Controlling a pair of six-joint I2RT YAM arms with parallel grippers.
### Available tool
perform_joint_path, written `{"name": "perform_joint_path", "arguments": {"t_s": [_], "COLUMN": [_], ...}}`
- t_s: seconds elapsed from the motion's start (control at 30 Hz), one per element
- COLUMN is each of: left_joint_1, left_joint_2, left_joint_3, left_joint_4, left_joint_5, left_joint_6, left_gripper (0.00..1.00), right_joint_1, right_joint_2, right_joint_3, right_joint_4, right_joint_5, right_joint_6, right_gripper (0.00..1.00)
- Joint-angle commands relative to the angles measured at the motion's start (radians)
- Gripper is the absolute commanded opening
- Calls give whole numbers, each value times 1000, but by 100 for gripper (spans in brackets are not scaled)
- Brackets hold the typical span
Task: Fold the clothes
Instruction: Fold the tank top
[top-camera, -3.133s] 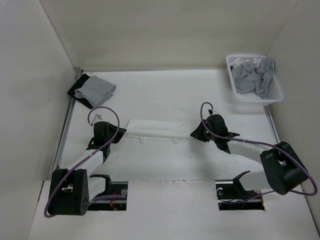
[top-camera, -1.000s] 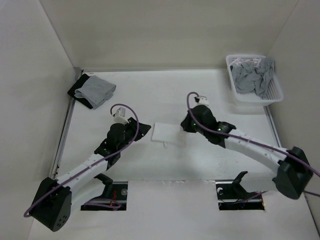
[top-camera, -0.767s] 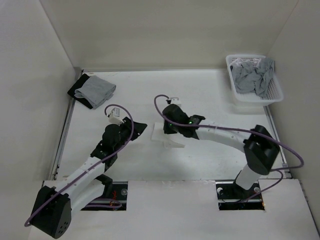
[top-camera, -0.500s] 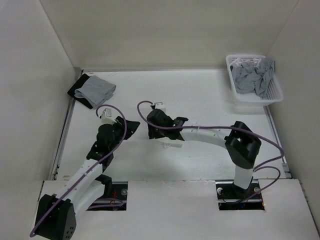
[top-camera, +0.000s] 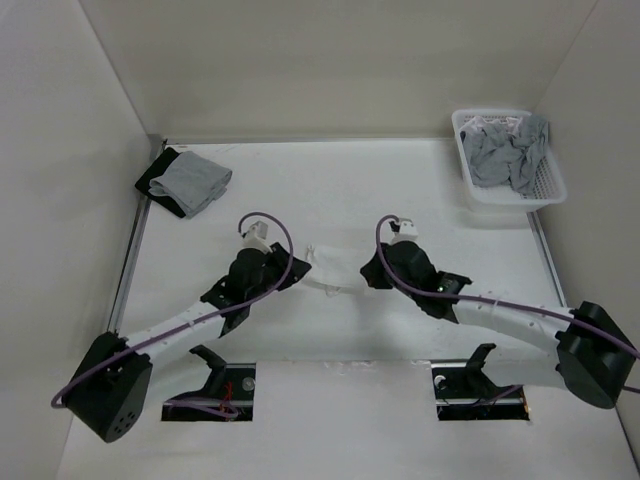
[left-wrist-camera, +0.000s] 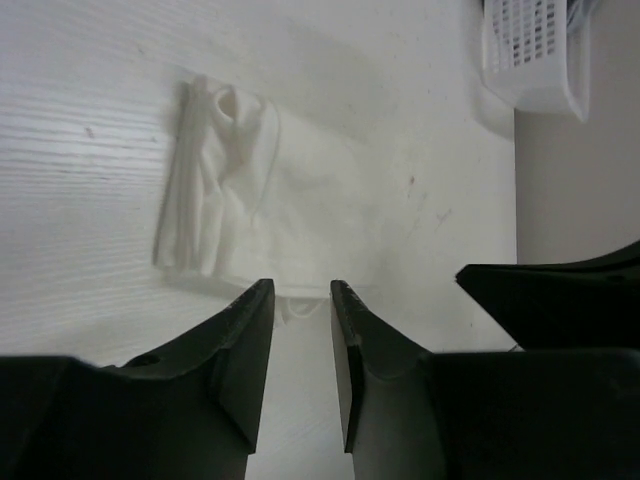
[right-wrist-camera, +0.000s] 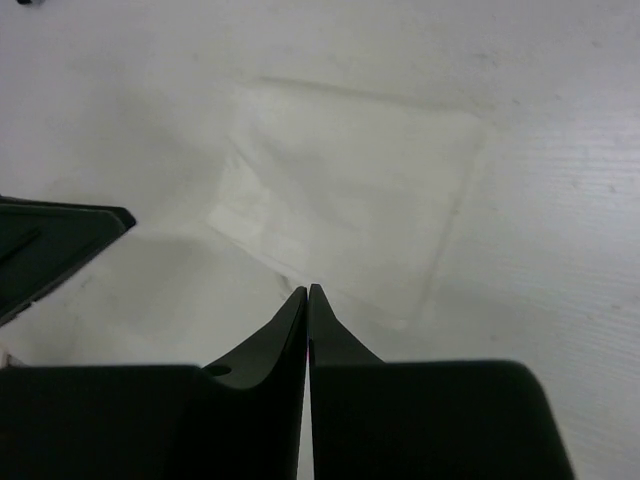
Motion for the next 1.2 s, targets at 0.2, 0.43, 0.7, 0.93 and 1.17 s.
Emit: {"name": "perform_joint_path", "arguments": {"t_s": [0.2, 0.43, 0.7, 0.93, 1.17], "left_joint_1": [-156, -112, -86, -58, -53], "left_joint_2": [291, 374, 387, 444, 423], "left_joint_3": [137, 62, -2, -22, -45], "left_joint_4": [217, 243, 278, 330, 338], "left_joint_5": [-117, -140, -137, -90, -85], "left_joint_6": [60, -2, -6, -19, -25], "left_gripper": [11, 11, 13, 13, 14], "right_joint_1": [-97, -99, -80, -110, -159], "right_joint_2": [-18, 315, 571, 719, 822], "right_joint_3": [-143, 61, 238, 353, 424], "right_joint_4": [329, 458, 481, 492, 516], "right_joint_5": [-205, -288, -370, -418, -414], "right_joint_6": [34, 40, 66, 86, 119], "right_gripper": [4, 4, 4, 4, 4]}}
